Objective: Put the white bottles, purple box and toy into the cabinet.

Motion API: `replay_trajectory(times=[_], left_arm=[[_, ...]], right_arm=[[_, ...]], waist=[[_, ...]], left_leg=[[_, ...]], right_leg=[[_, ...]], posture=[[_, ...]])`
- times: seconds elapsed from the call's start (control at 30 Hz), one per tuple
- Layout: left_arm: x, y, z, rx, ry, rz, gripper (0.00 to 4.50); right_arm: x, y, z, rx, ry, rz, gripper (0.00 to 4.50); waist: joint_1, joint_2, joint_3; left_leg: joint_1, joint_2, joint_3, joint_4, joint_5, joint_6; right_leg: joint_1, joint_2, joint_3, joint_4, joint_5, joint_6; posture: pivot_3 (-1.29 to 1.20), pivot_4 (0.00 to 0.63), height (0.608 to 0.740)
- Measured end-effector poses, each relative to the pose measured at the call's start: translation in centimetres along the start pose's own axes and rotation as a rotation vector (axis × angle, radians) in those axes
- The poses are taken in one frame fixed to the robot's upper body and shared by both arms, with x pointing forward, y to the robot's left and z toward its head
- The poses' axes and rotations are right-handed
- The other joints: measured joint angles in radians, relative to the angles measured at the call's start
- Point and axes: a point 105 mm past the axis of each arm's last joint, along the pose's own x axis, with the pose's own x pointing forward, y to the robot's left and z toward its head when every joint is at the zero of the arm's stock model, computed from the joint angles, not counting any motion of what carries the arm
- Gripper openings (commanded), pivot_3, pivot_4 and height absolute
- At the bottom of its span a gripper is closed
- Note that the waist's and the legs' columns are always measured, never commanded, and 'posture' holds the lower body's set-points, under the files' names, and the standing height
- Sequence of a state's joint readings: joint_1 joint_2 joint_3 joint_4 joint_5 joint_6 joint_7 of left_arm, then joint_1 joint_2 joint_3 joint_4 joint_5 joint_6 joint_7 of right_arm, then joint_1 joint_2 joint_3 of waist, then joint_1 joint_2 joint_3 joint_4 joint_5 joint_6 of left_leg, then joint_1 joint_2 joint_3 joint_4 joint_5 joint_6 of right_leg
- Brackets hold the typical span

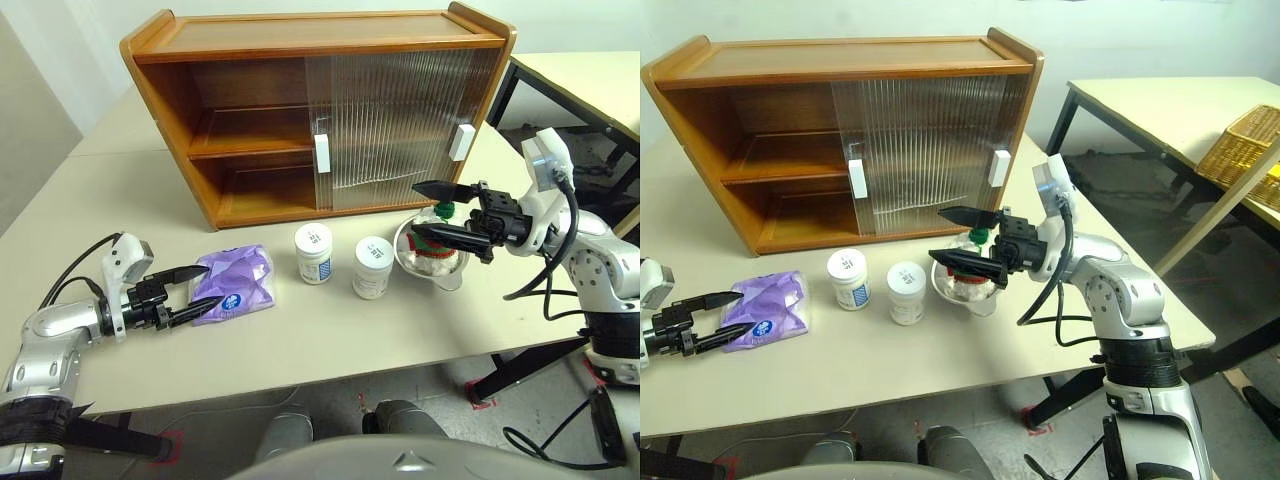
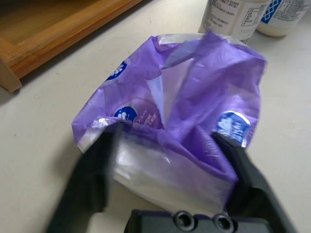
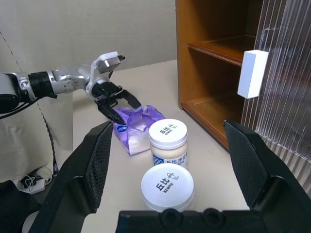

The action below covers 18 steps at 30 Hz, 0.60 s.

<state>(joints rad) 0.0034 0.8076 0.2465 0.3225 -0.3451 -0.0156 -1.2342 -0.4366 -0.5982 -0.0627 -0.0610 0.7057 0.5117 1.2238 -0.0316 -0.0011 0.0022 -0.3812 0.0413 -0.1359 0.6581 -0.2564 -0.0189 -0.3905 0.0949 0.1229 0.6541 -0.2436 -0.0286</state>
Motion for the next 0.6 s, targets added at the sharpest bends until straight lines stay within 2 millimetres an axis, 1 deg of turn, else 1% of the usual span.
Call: replay_trajectory(times=[0.1, 0.13, 0.23, 0.27, 0.53, 0.6], left_arm=[[0.0, -0.1, 0.1, 0.0, 0.003, -0.004, 1.77], [0.0, -0.1, 0.1, -0.004, 0.005, -0.005, 1.32], [0.1, -0.2, 0.2, -0.006, 0.008, -0.011, 0.3], [0.0, -0.2, 0.3, -0.006, 0.01, -0.011, 0.02], [0.0, -0.1, 0.6, -0.03, 0.013, -0.017, 0.02], [0.3, 0.1, 1.4, -0.045, -0.015, -0.022, 0.02]], right_arm=[[0.0, 0.0, 0.0, 0.0, 0.0, -0.001, 4.5], [0.0, 0.0, 0.0, 0.0, -0.001, -0.001, 4.5], [0.0, -0.1, 0.0, -0.001, -0.002, -0.006, 4.5], [0.0, -0.1, 0.0, -0.001, -0.003, -0.007, 4.5], [0.2, -0.2, 0.4, -0.013, -0.009, -0.003, 4.5], [0.3, -0.2, 0.4, -0.011, -0.012, -0.004, 4.5]], waist=[[-0.001, 0.0, 0.0], [-0.001, 0.0, 0.0], [-0.001, 0.0, 0.0], [-0.001, 0.0, 0.0], [-0.001, 0.0, 0.0], [0.0, 0.0, 0.0]], left_leg=[[0.0, 0.0, 0.0, 0.0, 0.0, 0.0], [0.0, 0.0, 0.0, 0.0, 0.0, 0.0], [0.0, 0.0, 0.0, 0.0, 0.0, 0.0], [0.0, 0.0, 0.0, 0.0, 0.0, 0.0], [0.0, 0.0, 0.0, 0.0, 0.0, 0.0], [-0.001, 0.0, 0.0, 0.0, 0.0, 0.0]], right_leg=[[0.0, 0.0, 0.0, 0.0, 0.0, 0.0], [0.0, 0.0, 0.0, 0.0, 0.0, -0.001], [0.0, 0.0, 0.0, 0.0, 0.0, -0.001], [0.0, 0.0, 0.0, 0.0, 0.001, -0.001], [-0.001, 0.0, 0.0, 0.0, 0.001, -0.001], [-0.001, 0.0, 0.0, 0.0, 0.001, -0.002]], posture=[[-0.04, 0.0, 0.74], [-0.04, 0.0, 0.74], [-0.04, 0.0, 0.74], [-0.04, 0.0, 0.74], [-0.04, 0.0, 0.74], [-0.04, 0.0, 0.74]])
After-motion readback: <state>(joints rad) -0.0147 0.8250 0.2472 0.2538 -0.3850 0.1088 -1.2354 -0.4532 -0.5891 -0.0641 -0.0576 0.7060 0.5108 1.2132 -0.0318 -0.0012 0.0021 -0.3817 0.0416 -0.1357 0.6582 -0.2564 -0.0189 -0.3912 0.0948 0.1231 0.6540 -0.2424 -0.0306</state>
